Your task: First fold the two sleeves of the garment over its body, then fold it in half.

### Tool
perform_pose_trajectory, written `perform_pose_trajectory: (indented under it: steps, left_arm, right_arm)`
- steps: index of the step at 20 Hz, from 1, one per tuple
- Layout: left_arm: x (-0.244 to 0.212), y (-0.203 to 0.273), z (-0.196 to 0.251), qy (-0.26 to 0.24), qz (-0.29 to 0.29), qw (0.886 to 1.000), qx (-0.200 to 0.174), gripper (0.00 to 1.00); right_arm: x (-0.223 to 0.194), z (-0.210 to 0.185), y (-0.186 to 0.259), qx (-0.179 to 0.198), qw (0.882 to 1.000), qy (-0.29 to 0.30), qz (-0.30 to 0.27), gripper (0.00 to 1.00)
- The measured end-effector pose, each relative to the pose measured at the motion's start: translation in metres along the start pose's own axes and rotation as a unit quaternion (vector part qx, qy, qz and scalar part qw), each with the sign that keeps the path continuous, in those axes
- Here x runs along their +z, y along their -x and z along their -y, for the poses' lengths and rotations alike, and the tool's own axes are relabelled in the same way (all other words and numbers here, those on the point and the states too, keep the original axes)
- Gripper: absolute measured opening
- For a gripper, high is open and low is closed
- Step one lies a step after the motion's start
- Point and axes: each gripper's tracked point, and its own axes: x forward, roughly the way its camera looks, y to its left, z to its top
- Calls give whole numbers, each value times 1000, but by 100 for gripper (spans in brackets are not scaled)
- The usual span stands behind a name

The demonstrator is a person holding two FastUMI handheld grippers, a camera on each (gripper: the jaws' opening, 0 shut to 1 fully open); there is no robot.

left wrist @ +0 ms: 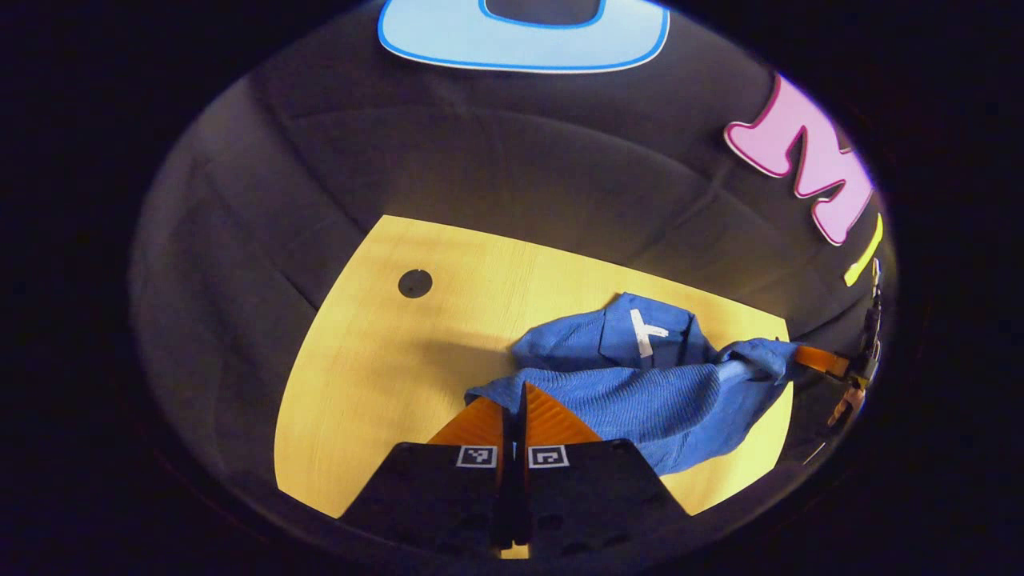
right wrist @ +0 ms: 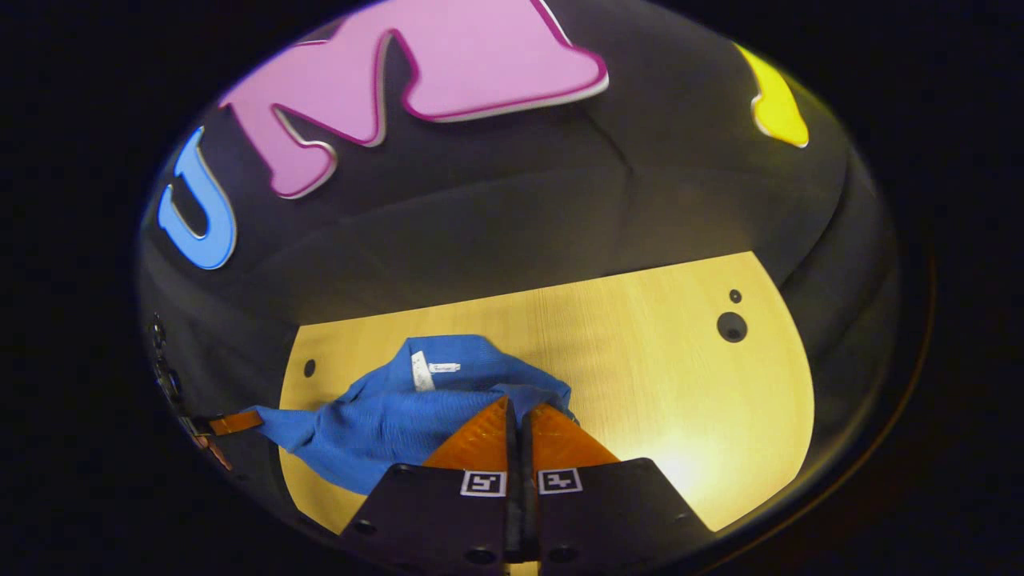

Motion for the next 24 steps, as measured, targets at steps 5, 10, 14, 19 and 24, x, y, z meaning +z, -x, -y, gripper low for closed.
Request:
perform_pose_trajectory:
  steps: [5,10,14,19,24]
  left_arm:
    - [5,-71,22,23,-21,1000,3,4]
    - [37,-84,22,44,33,998,17,75]
    - [60,-72,34,88,96,991,-35,77]
    - [57,-70,44,20,139,990,-34,79]
    - [63,-28,66,-64,217,973,-45,83]
  right_arm:
    - [-8,17,-69,7,999,24,-29,1]
    - [32,13,-102,33,999,-3,7,35]
    - [72,27,-83,29,996,2,85,77]
    - [85,2,-17,30,980,115,159,89]
    - [76,-58,84,55,954,167,243,96]
